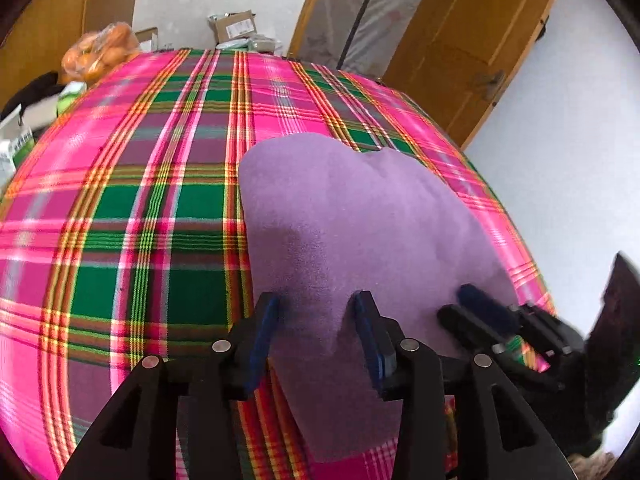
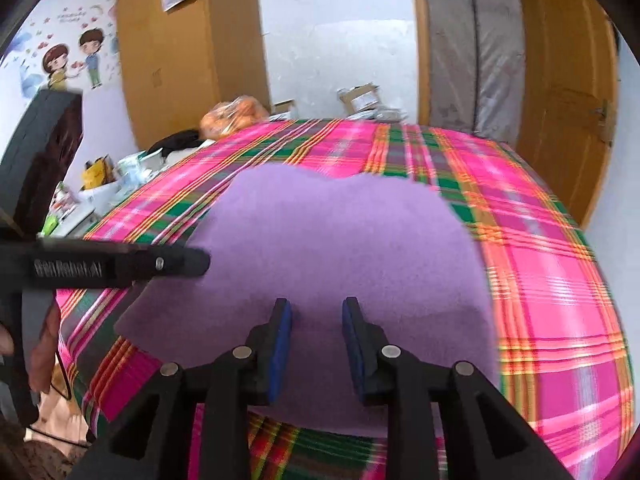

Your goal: Fold clothes

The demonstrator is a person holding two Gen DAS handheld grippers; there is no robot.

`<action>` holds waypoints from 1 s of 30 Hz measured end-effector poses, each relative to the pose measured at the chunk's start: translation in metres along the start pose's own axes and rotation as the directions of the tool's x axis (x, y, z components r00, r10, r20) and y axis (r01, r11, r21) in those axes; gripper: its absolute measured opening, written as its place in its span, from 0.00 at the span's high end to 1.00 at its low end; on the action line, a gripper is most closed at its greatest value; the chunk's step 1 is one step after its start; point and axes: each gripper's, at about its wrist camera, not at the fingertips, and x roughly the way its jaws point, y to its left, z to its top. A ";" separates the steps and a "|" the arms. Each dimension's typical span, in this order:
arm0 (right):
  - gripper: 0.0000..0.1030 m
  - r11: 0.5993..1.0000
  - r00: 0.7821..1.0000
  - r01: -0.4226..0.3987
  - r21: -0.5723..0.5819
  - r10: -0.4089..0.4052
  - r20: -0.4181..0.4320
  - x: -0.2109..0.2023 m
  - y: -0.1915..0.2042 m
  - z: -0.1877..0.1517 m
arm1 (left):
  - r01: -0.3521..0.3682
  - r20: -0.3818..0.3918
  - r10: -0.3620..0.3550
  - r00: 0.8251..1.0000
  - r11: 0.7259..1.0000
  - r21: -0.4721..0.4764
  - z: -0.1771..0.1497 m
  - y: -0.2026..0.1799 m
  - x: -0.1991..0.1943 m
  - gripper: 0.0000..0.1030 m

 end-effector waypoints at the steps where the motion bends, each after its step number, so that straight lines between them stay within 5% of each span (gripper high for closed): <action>1: 0.74 1.000 1.000 0.022 0.010 -0.023 0.022 -0.005 -0.004 0.002 | -0.011 0.003 0.011 1.000 1.000 0.008 0.000 -0.002 0.000 0.58; 6: 0.74 0.991 0.994 0.108 0.077 -0.108 -0.004 -0.003 -0.032 0.001 | -0.016 0.006 0.016 1.000 1.000 0.001 0.001 -0.002 0.002 0.57; 19: 0.73 0.993 0.995 0.100 0.064 -0.100 -0.011 0.000 -0.035 -0.005 | -0.014 0.016 0.013 1.000 1.000 0.022 -0.002 -0.002 0.003 0.55; 25: 0.72 0.988 0.992 0.125 0.085 -0.125 -0.013 -0.010 -0.051 0.006 | 0.103 -0.017 -0.104 0.994 0.993 -0.056 0.006 0.023 0.000 0.55; 30: 0.63 0.982 0.993 0.119 0.147 -0.113 -0.046 -0.010 -0.081 0.015 | 0.214 -0.064 -0.227 0.972 0.961 -0.174 0.014 0.049 0.004 0.55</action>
